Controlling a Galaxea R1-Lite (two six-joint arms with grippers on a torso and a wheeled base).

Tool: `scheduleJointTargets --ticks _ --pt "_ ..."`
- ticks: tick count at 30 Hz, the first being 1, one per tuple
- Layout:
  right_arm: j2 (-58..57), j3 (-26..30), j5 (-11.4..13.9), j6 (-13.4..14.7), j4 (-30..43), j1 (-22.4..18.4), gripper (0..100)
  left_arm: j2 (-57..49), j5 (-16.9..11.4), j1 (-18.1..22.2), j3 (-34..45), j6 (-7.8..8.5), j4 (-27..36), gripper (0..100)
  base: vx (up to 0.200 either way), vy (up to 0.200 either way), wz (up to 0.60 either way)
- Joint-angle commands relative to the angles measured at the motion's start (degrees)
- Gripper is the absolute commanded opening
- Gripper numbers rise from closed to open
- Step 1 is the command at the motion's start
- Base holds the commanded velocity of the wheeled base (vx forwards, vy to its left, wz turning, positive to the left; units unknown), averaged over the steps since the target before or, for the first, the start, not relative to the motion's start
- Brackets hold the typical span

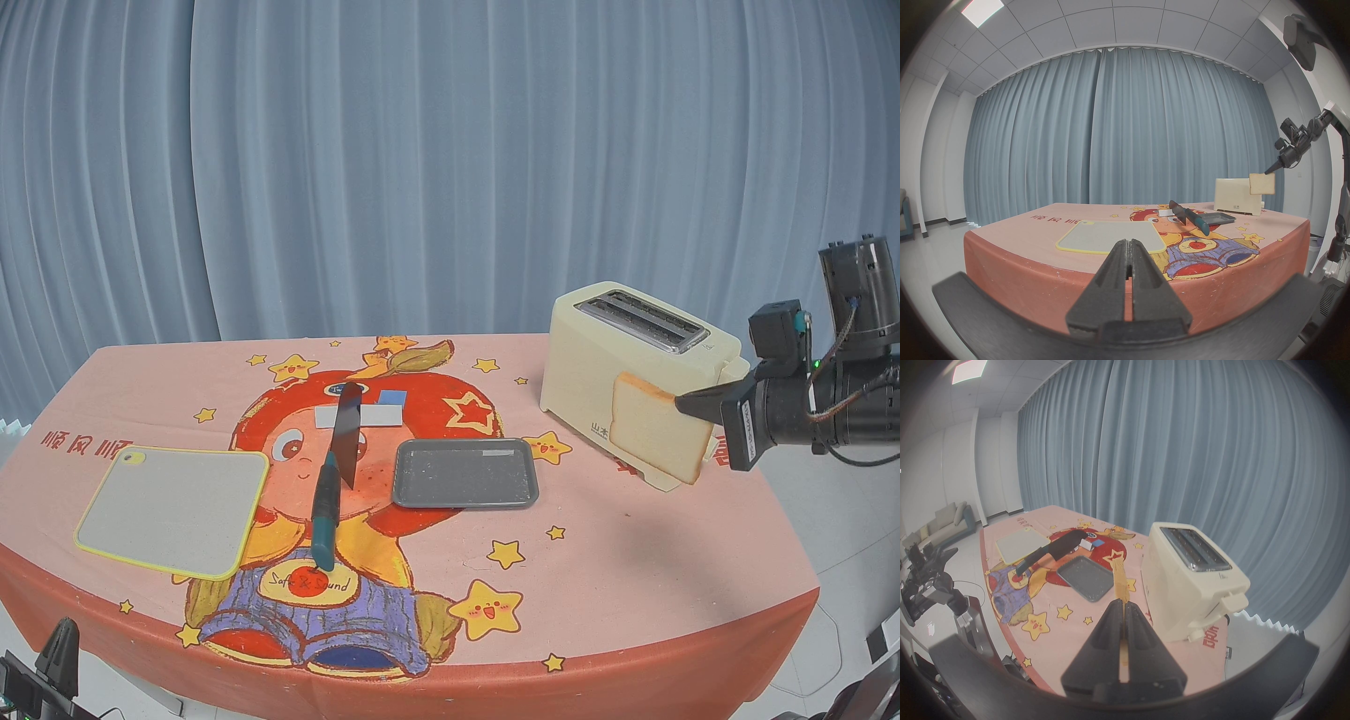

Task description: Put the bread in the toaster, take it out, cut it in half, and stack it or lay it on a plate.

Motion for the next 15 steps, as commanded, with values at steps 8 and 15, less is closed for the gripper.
scheduleJointTargets --ticks 8,15 --pt "-2.98 5.13 0.64 0.47 -0.12 0.26 0 -0.22 0.04 0.00 1.01 0.07 -0.01 0 0.000 0.000 0.00" --pt "-3.51 10.58 1.00 4.77 -11.02 1.40 0 -0.22 0.04 0.00 1.01 -0.02 -0.01 0 0.000 0.000 0.00"
